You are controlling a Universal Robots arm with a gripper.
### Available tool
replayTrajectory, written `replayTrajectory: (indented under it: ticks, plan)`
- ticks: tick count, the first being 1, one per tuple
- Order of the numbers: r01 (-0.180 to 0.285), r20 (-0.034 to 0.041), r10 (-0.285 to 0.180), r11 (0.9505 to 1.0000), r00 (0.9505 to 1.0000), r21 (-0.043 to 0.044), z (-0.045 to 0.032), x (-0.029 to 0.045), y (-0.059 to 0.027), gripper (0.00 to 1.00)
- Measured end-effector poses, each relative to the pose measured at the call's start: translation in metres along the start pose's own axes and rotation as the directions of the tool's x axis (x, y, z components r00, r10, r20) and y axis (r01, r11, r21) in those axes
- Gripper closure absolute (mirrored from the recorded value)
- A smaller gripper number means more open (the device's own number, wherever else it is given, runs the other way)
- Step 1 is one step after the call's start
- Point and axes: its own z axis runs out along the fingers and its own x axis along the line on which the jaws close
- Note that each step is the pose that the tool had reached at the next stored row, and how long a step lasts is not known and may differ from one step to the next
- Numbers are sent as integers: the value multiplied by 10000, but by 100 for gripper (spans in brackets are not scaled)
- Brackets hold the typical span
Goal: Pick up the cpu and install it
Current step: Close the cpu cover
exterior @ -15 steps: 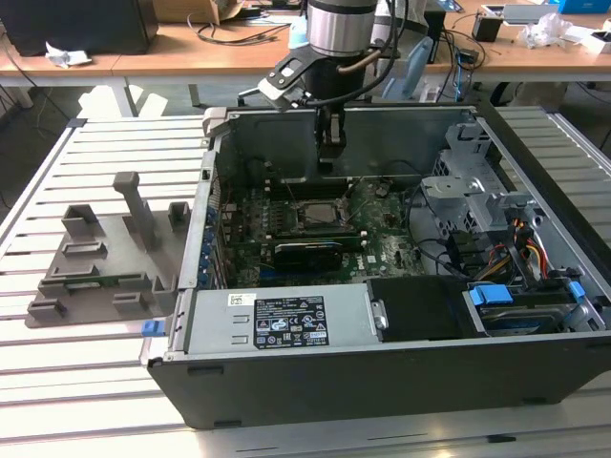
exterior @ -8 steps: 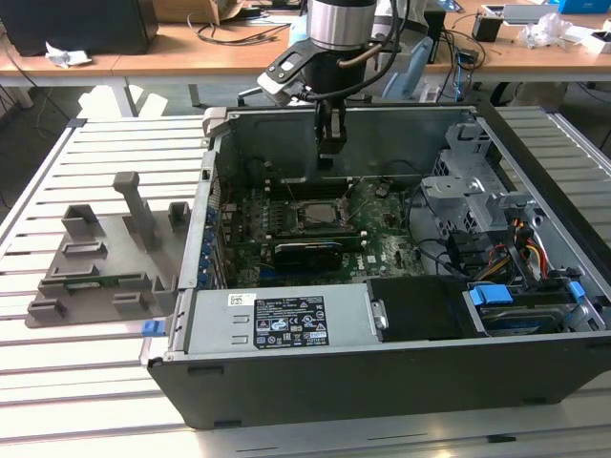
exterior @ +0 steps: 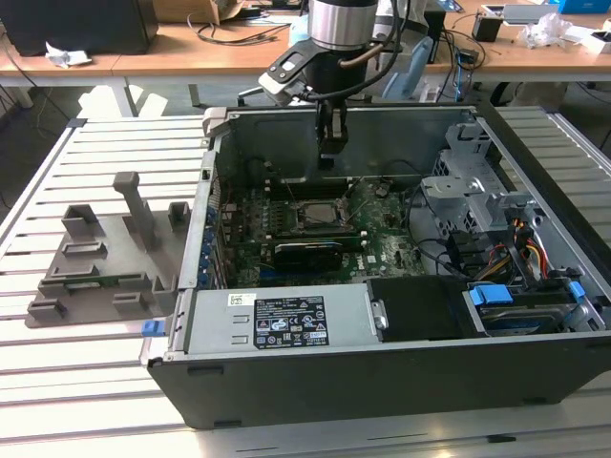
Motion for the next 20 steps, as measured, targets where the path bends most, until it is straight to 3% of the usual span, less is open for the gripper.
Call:
replayTrajectory:
  ticks: [3,5,7,9,12,16,20]
  plan:
    - [1,0,-1,10000,10000,1,-5,2,94,89]
    - [4,0,-4,10000,10000,1,-13,11,252,89]
    - [3,2,-3,10000,10000,17,-9,38,502,89]
    - [4,6,-4,10000,10000,38,5,55,604,89]
    - [84,22,-85,9999,10000,59,104,91,791,89]
    - [173,30,-173,9998,9998,57,201,121,872,89]
    - [542,50,-543,9985,9985,46,342,130,882,89]
